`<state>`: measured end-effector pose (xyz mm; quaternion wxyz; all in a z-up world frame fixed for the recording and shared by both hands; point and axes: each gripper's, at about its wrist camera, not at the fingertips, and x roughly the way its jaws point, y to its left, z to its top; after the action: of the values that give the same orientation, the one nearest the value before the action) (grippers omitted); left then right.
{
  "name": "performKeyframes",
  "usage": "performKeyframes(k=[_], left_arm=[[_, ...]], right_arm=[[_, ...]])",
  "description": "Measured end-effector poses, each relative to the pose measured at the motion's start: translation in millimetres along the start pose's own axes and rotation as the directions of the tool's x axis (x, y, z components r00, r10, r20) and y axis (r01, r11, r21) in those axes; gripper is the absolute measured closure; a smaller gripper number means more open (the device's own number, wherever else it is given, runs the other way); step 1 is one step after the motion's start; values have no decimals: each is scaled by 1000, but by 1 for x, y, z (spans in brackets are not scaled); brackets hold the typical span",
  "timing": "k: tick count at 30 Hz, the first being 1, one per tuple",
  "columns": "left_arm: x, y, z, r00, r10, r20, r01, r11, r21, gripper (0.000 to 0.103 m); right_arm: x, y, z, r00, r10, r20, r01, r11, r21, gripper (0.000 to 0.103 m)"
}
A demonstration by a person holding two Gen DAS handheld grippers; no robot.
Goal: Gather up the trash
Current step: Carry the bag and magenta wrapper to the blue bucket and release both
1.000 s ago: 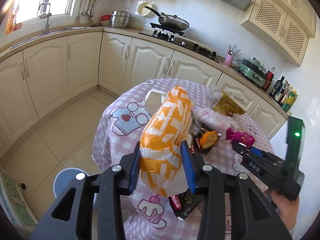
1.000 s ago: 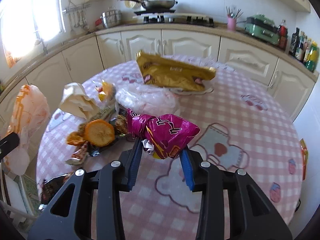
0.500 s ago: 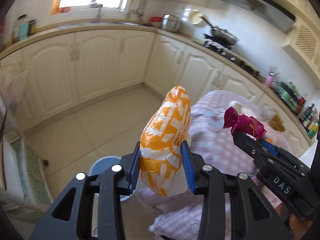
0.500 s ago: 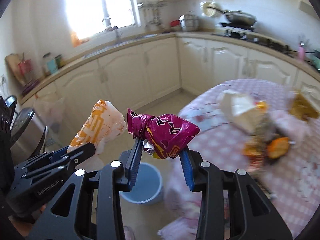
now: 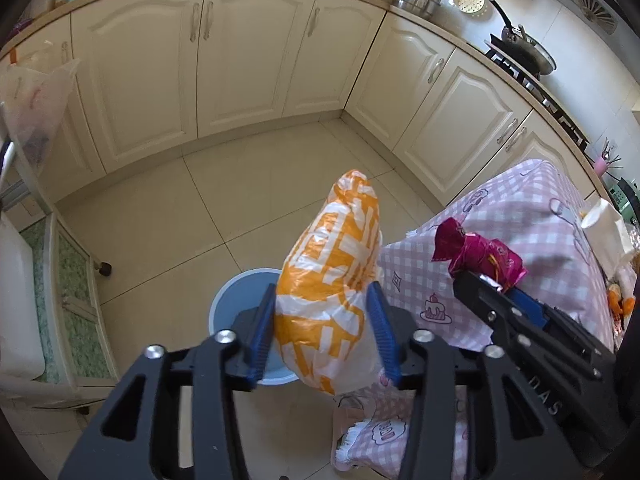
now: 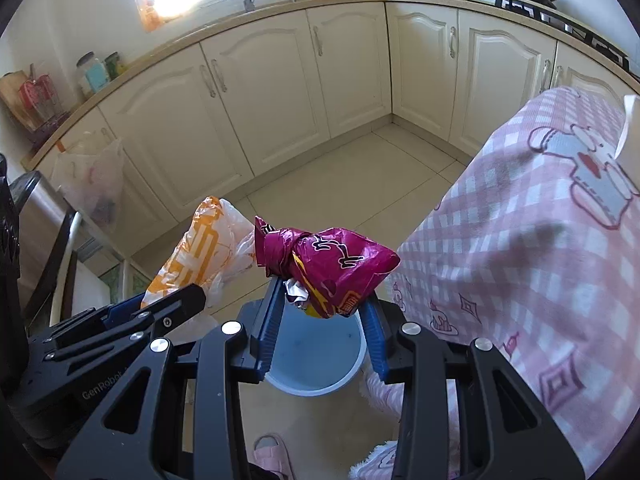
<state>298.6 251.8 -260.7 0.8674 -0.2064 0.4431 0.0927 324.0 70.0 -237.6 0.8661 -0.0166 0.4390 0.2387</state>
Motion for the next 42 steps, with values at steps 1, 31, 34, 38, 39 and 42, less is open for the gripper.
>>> performKeyframes(k=[1, 31, 34, 38, 39, 42], left_arm=[[5, 2, 3, 1000, 13, 3, -13, 1000, -4, 46], [-36, 45, 16, 995, 27, 95, -17, 994, -106, 36], [-52, 28, 15, 993, -2, 118, 11, 997, -75, 36], [-79, -7, 10, 987, -54, 154, 57, 998, -15, 36], [-86, -17, 8, 984, -72, 162, 73, 997, 3, 36], [-110, -59, -1, 973, -142, 182, 129, 988, 82, 35]], right_arm=[[6, 0, 2, 1000, -4, -4, 4, 1000, 4, 67], [22, 40, 28, 997, 47, 62, -46, 999, -7, 45], [-4, 31, 25, 995, 22, 94, -22, 1000, -7, 45], [-52, 15, 20, 985, -56, 164, 59, 998, -10, 43], [-64, 10, 18, 981, -77, 181, 79, 997, -5, 43], [-111, -13, 10, 960, -141, 242, 141, 990, 16, 42]])
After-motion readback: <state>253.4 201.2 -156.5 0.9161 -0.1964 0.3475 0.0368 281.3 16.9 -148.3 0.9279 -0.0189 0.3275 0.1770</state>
